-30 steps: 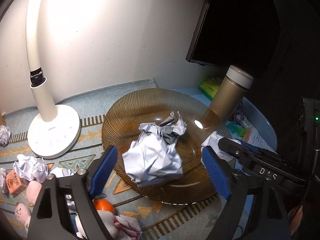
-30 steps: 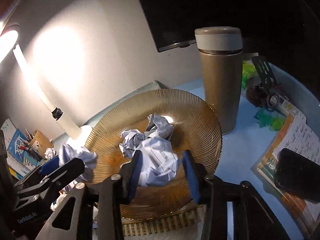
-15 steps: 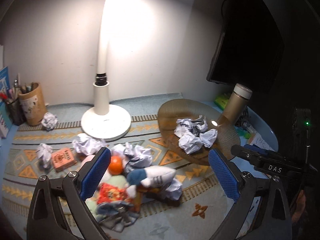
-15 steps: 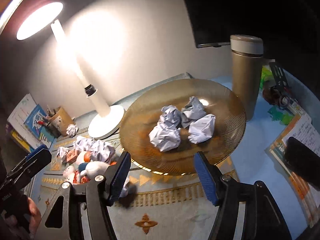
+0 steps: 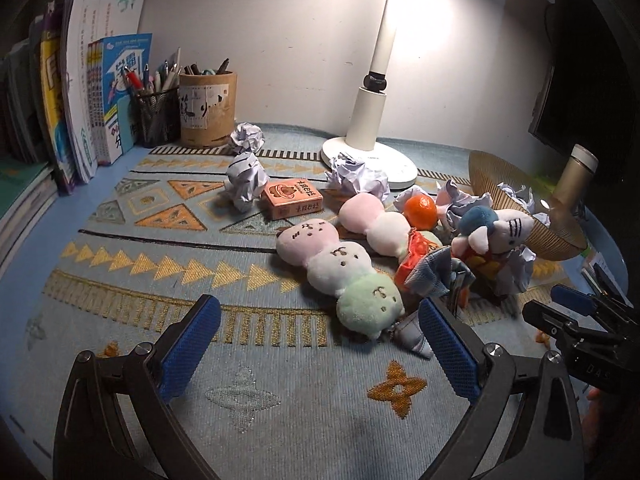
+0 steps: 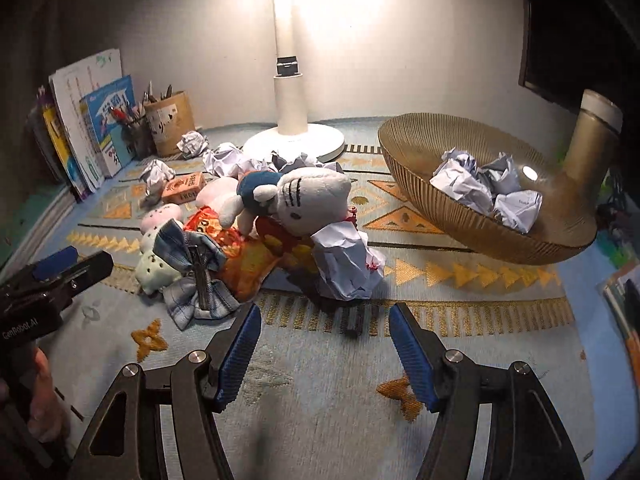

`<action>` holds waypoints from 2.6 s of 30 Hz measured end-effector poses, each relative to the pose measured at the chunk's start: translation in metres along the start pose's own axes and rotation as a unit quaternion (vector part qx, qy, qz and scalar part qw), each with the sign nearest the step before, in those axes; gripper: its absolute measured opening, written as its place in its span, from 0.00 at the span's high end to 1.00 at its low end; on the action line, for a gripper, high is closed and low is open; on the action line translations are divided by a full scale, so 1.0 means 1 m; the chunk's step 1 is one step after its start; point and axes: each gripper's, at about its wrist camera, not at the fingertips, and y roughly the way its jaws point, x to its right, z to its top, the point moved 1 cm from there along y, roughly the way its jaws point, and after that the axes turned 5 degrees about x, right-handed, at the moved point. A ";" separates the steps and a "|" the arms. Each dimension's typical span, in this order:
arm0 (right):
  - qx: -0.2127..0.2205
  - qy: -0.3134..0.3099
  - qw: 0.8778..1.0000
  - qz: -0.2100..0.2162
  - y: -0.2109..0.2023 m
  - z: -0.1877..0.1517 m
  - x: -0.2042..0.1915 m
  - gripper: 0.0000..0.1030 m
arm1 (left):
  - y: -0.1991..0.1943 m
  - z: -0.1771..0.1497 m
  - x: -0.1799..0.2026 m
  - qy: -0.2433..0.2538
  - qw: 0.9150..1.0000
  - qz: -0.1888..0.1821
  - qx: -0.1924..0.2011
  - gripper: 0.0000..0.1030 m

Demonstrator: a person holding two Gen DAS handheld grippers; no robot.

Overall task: Organize objects
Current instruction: 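Move both open tools back toward the pile, then grasp the pink-white-green plush stack with left tool while right tool grasps a paper ball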

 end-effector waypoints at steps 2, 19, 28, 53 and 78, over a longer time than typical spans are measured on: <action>0.010 -0.004 1.000 0.000 0.002 -0.002 0.001 0.28 | 0.005 -0.005 -0.004 -0.007 1.000 0.004 -0.008 0.04; -0.024 0.070 0.997 0.012 0.024 -0.005 0.025 0.19 | 0.007 -0.005 -0.011 -0.037 0.999 0.001 -0.015 0.03; -0.034 0.110 0.993 0.033 0.026 -0.004 0.043 0.19 | 0.009 -0.006 -0.008 -0.033 0.999 0.008 -0.021 0.03; -0.054 0.067 0.992 0.089 0.047 0.018 0.038 0.59 | 0.056 0.014 0.018 -0.005 0.994 -0.017 -0.106 0.50; -0.079 0.052 0.980 0.175 -0.006 -0.035 0.046 0.38 | 0.034 -0.016 0.004 0.044 0.991 -0.027 -0.123 0.20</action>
